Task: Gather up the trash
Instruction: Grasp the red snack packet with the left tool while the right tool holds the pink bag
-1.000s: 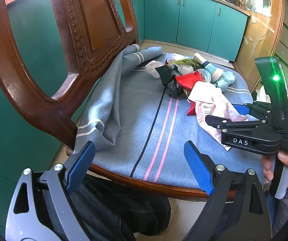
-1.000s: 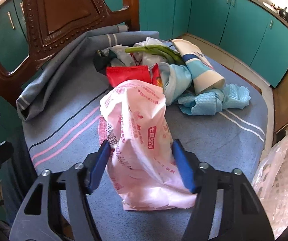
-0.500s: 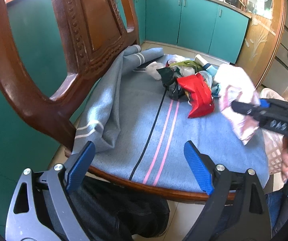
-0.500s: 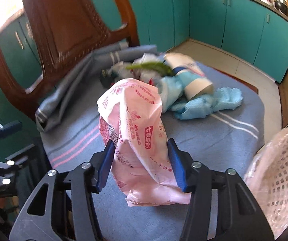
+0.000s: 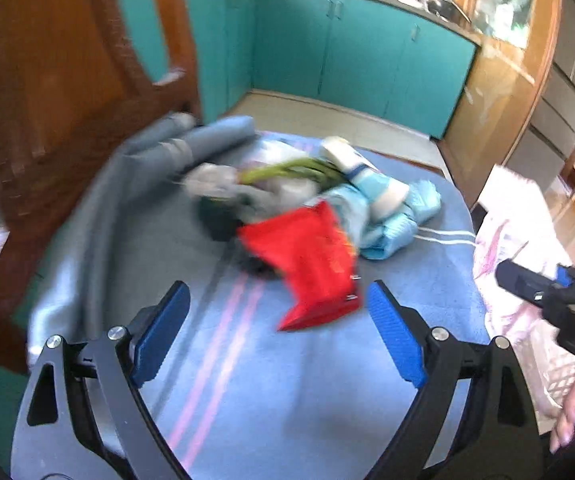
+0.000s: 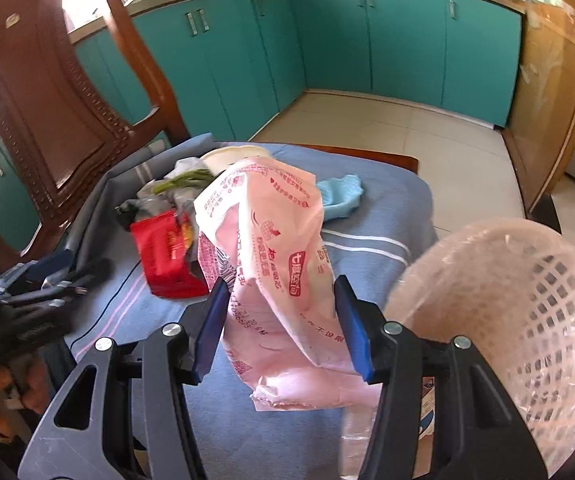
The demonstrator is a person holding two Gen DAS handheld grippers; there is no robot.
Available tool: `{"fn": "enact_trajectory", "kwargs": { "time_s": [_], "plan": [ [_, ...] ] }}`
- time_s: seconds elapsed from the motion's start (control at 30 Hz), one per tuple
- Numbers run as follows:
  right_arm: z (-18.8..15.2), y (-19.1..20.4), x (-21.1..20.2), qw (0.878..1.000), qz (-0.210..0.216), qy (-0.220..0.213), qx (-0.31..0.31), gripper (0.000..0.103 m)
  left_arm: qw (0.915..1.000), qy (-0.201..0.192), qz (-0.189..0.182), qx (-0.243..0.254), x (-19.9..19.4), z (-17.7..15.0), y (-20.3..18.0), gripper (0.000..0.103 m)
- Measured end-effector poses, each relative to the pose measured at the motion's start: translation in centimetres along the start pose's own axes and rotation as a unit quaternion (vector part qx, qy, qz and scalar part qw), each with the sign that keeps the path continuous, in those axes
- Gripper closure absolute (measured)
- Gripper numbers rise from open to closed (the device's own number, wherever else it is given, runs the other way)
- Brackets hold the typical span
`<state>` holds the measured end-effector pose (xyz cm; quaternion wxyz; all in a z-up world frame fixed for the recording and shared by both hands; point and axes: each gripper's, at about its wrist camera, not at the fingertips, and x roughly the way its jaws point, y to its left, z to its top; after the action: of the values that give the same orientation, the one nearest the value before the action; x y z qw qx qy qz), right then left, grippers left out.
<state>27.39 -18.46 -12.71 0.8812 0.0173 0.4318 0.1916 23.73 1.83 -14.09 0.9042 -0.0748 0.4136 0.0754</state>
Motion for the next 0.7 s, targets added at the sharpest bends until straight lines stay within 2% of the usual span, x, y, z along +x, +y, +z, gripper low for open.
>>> {"fn": "enact_trajectory", "kwargs": {
  "time_s": [0.1, 0.23, 0.27, 0.3, 0.33, 0.43, 0.47, 0.7],
  "plan": [
    [0.1, -0.5, -0.6, 1.000, -0.003, -0.015, 0.007, 0.050, 0.9999, 0.012, 0.005, 0.004, 2.4, 0.0, -1.9, 0.013],
    [0.4, -1.1, -1.4, 0.999, -0.003, -0.034, 0.017, 0.050, 0.9997, 0.017, 0.013, -0.009, 4.4, 0.2, -2.3, 0.013],
    [0.4, -1.2, -1.4, 0.999, -0.004, -0.033, 0.018, 0.050, 0.9997, 0.015, 0.015, -0.012, 4.6, 0.3, -2.3, 0.015],
    [0.5, -1.3, -1.4, 0.999, -0.005, -0.033, 0.019, 0.050, 0.9996, 0.016, 0.019, -0.013, 4.8, 0.3, -2.2, 0.026],
    [0.4, -1.4, -1.4, 0.999, -0.007, -0.033, 0.021, 0.050, 0.9995, 0.020, 0.023, -0.013, 5.0, 0.2, -2.0, 0.031],
    [0.4, -1.3, -1.1, 0.999, -0.009, -0.030, 0.020, 0.050, 0.9993, 0.029, 0.016, -0.018, 5.3, -0.1, -1.1, 0.042],
    [0.3, -1.3, -1.2, 0.999, -0.008, -0.029, 0.019, 0.050, 0.9992, 0.030, 0.015, -0.020, 5.3, -0.2, -0.8, 0.049],
    [0.2, 0.0, -1.1, 1.000, 0.001, -0.031, -0.002, 0.050, 0.9992, 0.029, -0.002, -0.029, 3.0, -1.4, 1.4, 0.053]
  ]
}}
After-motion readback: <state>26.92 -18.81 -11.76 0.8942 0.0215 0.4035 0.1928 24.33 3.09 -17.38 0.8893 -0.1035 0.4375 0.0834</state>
